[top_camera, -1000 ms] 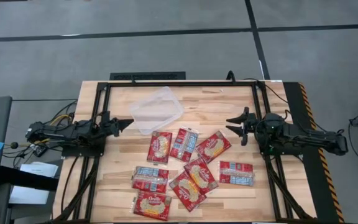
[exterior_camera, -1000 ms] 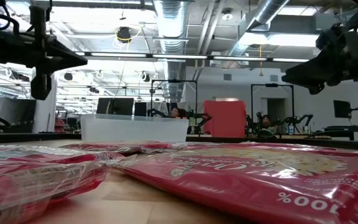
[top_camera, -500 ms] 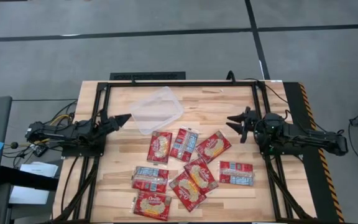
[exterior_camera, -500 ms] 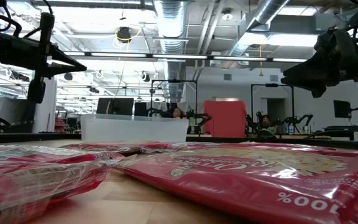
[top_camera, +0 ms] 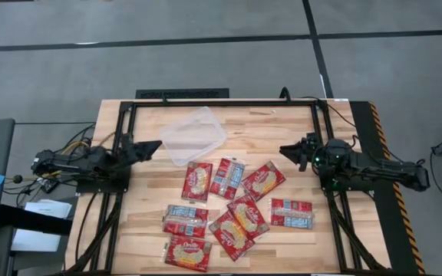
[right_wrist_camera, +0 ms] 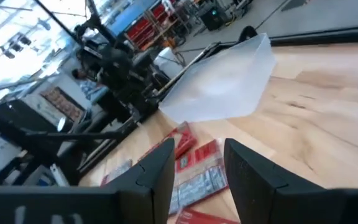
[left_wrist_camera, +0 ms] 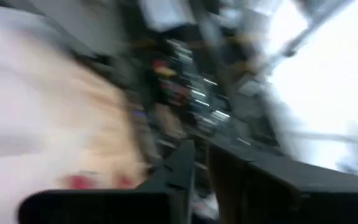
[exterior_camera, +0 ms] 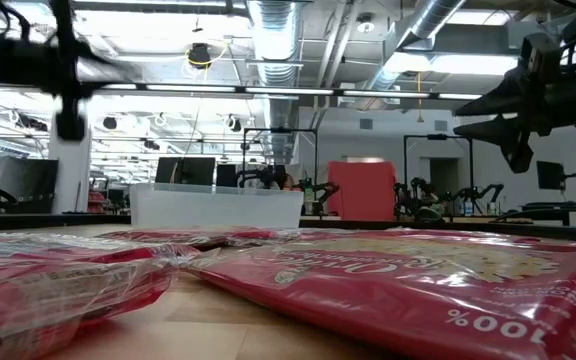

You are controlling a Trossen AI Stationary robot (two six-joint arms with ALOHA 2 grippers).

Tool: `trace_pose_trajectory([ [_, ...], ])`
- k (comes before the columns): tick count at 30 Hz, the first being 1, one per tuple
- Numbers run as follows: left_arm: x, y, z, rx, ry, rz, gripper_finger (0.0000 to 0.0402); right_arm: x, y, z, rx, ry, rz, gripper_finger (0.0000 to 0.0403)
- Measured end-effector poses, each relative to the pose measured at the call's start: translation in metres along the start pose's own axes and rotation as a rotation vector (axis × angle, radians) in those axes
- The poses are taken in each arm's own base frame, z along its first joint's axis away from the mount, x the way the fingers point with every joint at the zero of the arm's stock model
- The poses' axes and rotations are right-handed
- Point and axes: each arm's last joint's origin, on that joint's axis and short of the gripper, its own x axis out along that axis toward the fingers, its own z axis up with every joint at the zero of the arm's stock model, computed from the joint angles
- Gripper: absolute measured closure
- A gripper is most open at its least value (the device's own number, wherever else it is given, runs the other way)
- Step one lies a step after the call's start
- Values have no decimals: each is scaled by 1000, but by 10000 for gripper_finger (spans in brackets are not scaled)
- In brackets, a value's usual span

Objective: Sort popcorn bags into baskets
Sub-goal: Put the red popcorn bag into the transparent bin

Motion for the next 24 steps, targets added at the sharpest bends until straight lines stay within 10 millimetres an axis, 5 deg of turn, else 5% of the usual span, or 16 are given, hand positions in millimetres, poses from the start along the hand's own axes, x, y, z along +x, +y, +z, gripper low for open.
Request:
trace_pose_trajectory([
  [7,8,-57,20,73,4,-205,235,-4,17,16,-6,-56,74,180],
  [13,35,-111,22,165,148,-235,153,-7,38,42,-10,-112,118,155],
  [18,63,-132,1,220,581,118,124,1,54,61,-125,-20,44,163],
  [24,81,-121,-39,291,870,643,124,21,57,66,-171,123,-114,180],
])
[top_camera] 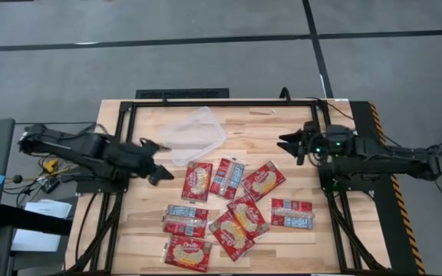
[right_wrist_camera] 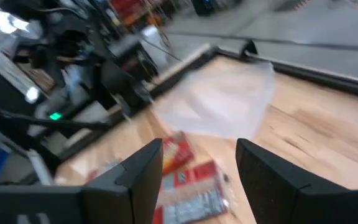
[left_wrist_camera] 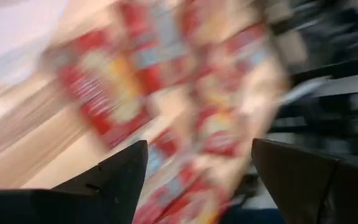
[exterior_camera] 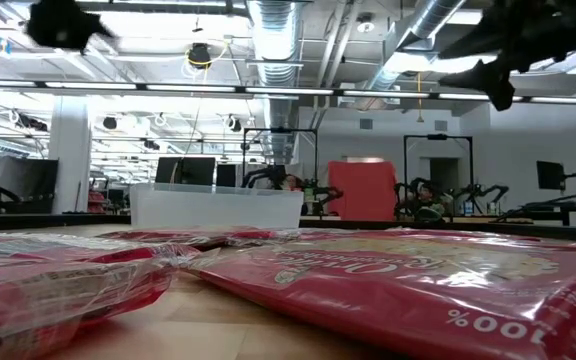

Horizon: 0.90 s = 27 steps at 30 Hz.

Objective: Sort popcorn bags into baskets
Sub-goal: Put the red popcorn bag into the transparent bin

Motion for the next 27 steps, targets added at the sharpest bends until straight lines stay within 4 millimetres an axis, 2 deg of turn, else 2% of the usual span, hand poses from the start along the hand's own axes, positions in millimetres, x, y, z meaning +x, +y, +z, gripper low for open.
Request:
trace_pose_trajectory([
  [3,26,-1,-13,-18,35,107,124,12,-3,-6,46,76,-45,185],
  [6,46,9,-28,-66,11,210,124,26,-7,-18,111,183,-117,188],
  [12,70,38,-49,-177,-78,289,124,45,-10,-36,114,324,-184,188],
  [17,92,62,-62,-276,-164,225,125,58,-10,-47,128,388,-216,190],
  [22,108,81,-68,-310,-227,232,125,73,-3,-52,111,371,-164,199],
  [27,124,84,-70,-316,-239,207,125,93,5,-63,23,358,-86,213],
])
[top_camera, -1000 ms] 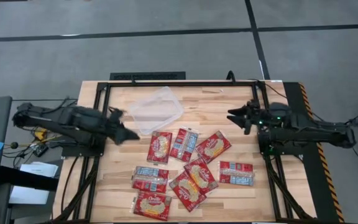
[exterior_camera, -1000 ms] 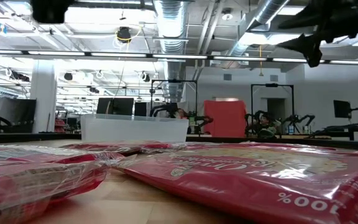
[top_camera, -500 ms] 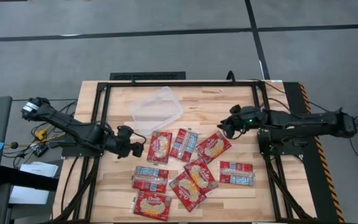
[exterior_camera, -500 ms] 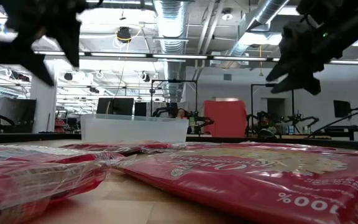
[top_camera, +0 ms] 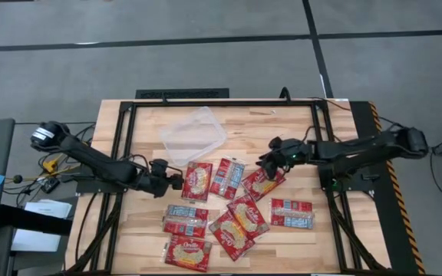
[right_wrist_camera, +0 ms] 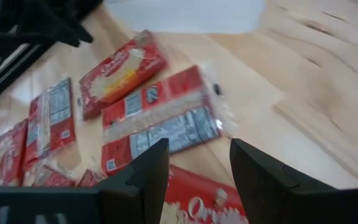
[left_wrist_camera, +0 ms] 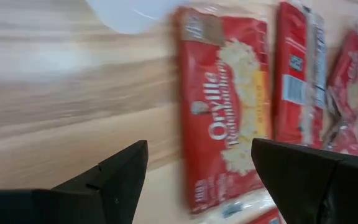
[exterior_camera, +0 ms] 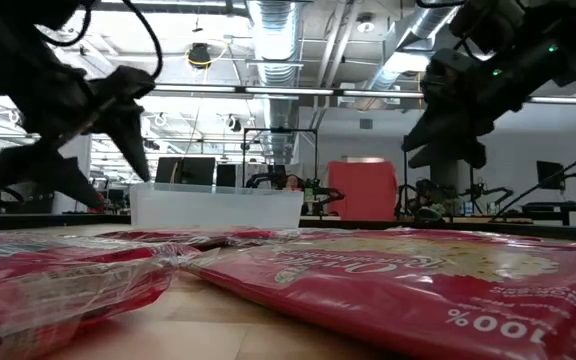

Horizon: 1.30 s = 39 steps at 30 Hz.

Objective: Sort popcorn bags into baskets
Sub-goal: Put the red popcorn bag into the transparent bin

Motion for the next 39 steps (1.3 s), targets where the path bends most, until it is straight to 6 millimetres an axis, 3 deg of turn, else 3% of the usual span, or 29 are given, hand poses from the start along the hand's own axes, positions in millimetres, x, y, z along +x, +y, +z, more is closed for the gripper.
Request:
trace_pose_trajectory([
  [13,38,-1,-18,-35,6,-21,125,80,50,24,-265,78,60,257],
  [20,42,-3,-20,-41,-13,-53,125,112,47,29,-352,129,80,298],
  [30,42,-4,-19,-41,-12,-55,125,173,60,22,-453,225,147,363],
  [39,42,-4,-19,-35,-18,-54,125,199,57,10,-469,282,165,389],
])
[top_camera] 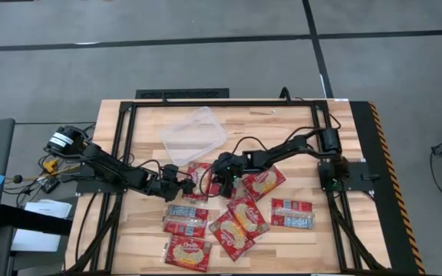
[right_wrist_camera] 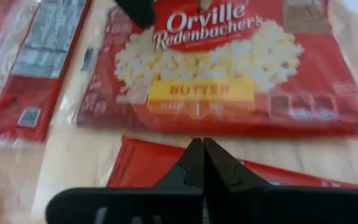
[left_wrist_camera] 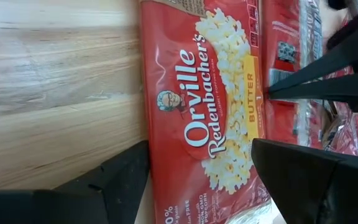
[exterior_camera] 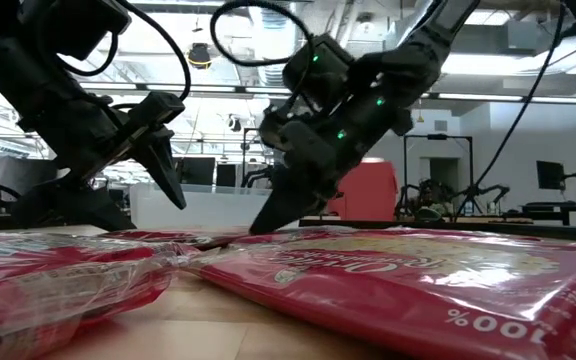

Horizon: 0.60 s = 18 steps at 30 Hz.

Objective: Sort popcorn bags into baskets
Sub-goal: Put the red popcorn bag into the transparent bin

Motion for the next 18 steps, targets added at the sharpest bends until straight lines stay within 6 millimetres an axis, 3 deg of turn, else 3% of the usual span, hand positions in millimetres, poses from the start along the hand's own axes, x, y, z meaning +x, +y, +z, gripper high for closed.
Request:
trace_pose_trajectory([
  [9,0,0,0,-1,-5,-2,125,10,2,-7,-34,4,18,366],
  [18,0,-3,0,19,-3,-36,125,11,6,9,-85,-11,27,386],
])
